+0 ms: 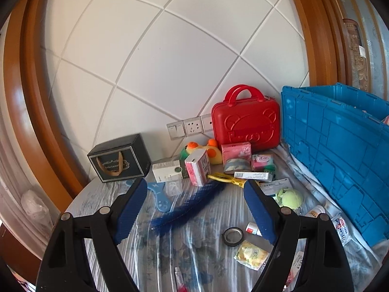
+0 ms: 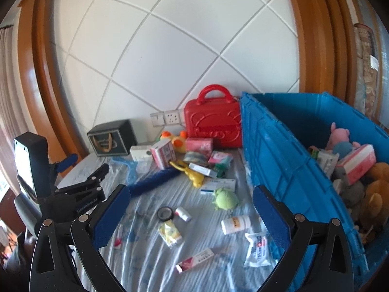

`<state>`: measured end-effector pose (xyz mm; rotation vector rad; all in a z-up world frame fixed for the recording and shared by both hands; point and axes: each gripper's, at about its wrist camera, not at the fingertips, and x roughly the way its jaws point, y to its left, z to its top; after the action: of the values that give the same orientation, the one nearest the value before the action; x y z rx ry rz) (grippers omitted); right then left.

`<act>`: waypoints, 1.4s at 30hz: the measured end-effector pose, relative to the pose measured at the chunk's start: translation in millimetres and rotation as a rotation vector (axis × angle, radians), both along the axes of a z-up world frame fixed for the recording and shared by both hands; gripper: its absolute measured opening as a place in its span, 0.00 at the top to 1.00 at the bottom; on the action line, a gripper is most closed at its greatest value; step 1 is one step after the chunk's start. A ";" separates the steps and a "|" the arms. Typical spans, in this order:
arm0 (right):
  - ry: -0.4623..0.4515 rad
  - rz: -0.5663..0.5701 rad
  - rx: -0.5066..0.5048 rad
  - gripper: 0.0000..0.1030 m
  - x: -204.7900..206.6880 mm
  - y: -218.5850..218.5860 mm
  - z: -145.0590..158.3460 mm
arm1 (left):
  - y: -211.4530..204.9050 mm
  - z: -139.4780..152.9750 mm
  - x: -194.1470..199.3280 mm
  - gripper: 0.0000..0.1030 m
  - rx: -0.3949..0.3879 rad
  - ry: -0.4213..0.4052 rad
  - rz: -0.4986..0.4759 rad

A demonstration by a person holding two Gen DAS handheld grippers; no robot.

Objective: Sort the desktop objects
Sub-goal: 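Move both open tools back over the cluttered table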

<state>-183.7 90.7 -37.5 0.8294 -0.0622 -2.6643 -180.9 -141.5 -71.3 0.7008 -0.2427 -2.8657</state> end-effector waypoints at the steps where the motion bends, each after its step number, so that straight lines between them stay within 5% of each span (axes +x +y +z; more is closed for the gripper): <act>1: -0.011 0.002 0.006 0.00 -4.0 -1.4 -3.8 | -1.0 -3.6 -2.3 0.21 -0.004 -0.005 0.002; 14: -0.074 -0.067 0.121 0.00 -50.2 -18.1 -47.0 | -9.3 -38.3 -34.4 0.21 0.000 -0.075 0.044; 19: -0.153 -0.022 0.080 0.00 -62.4 -20.8 -58.1 | -15.7 -44.4 -42.3 0.21 0.014 -0.090 0.056; 25: -0.147 -0.013 0.189 0.00 -70.2 -29.6 -66.2 | -19.9 -53.0 -50.0 0.21 0.021 -0.114 0.058; 31: -0.292 0.009 0.326 0.00 -84.4 -43.0 -104.9 | -22.2 -57.8 -55.8 0.21 0.021 -0.121 0.057; 42: -0.334 -0.062 0.234 0.00 -101.7 -13.0 -144.3 | -33.1 -83.2 -69.0 0.21 0.008 -0.176 0.045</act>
<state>-285.4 77.7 -181.8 1.3619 0.1473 -2.5934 -250.0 -174.6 -154.5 0.9486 -0.2363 -2.7663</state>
